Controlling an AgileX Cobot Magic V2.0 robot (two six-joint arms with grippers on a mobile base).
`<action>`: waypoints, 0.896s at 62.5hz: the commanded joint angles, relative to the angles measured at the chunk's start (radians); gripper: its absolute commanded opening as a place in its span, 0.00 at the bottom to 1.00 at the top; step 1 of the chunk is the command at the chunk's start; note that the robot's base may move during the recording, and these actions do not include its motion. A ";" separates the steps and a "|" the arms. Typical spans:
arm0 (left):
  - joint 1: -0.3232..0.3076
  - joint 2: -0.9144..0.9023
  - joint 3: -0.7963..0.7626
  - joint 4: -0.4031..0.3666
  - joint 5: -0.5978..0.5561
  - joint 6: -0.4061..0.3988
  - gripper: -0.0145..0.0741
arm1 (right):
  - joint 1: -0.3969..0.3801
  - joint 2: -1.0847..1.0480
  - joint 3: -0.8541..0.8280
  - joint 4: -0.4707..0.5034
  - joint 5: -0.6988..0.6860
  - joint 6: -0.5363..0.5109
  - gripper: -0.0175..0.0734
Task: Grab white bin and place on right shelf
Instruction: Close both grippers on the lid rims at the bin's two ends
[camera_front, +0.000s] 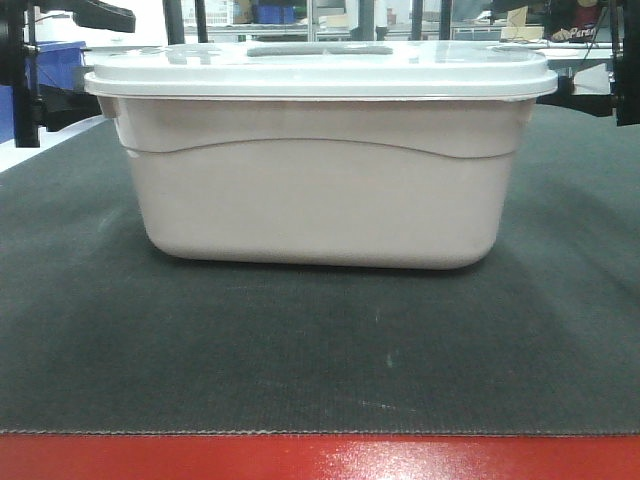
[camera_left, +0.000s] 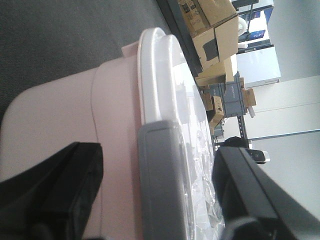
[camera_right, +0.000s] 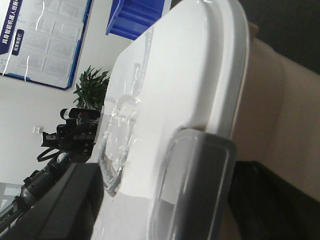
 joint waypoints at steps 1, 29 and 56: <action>-0.013 -0.047 -0.032 -0.076 0.156 0.008 0.58 | 0.001 -0.046 -0.034 0.076 0.125 -0.017 0.85; -0.022 -0.047 -0.032 -0.076 0.156 0.008 0.58 | 0.001 -0.046 -0.034 0.076 0.125 -0.017 0.63; -0.022 -0.047 -0.032 -0.069 0.156 0.005 0.58 | 0.001 -0.046 -0.034 0.076 0.125 -0.017 0.62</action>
